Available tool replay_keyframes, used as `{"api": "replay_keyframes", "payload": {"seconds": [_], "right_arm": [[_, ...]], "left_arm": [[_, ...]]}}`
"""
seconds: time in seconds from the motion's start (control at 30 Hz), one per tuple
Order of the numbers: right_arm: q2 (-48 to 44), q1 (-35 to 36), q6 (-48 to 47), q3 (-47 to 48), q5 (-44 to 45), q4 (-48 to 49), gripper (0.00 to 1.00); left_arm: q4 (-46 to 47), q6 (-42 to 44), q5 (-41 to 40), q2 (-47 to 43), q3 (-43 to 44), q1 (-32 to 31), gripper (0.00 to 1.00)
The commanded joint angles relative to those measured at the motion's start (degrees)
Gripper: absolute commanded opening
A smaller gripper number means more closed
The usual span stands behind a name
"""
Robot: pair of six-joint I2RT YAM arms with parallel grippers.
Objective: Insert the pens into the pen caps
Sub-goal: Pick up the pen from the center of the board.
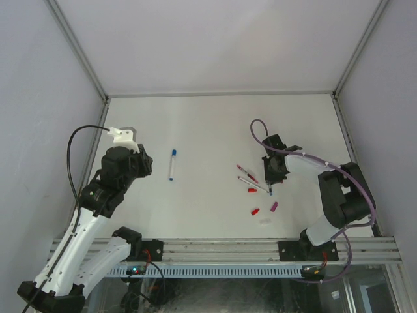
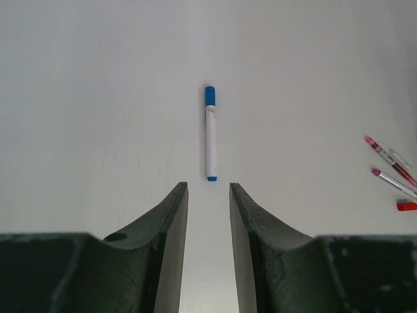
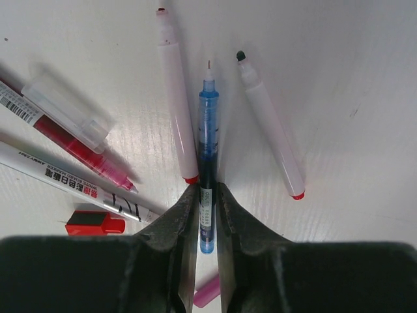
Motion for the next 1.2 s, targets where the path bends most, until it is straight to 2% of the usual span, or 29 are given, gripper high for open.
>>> {"api": "replay_keyframes", "payload": {"seconds": [0.0, 0.3, 0.57, 0.97, 1.17], "right_arm": [[1.01, 0.66, 0.18, 1.87, 1.12, -0.05, 0.14], [2.35, 0.81, 0.13, 2.23, 0.92, -0.6, 0.17], [1.91, 0.75, -0.06, 2.24, 0.94, -1.1, 0.1], [-4.63, 0.78, -0.49, 2.28, 1.12, -4.16, 0.07], [-10.06, 1.71, -0.3, 2.19, 0.91, -6.02, 0.06]], "left_arm": [[1.47, 1.28, 1.16, 0.0, -0.08, 0.51, 0.36], [1.41, 1.28, 1.31, -0.41, -0.19, 0.86, 0.36], [1.16, 1.3, 0.93, -0.56, -0.1, 1.0, 0.36], [0.64, 0.64, 1.41, -0.45, -0.04, 1.61, 0.38], [2.26, -2.17, 3.15, -1.45, -1.25, 1.89, 0.45]]}}
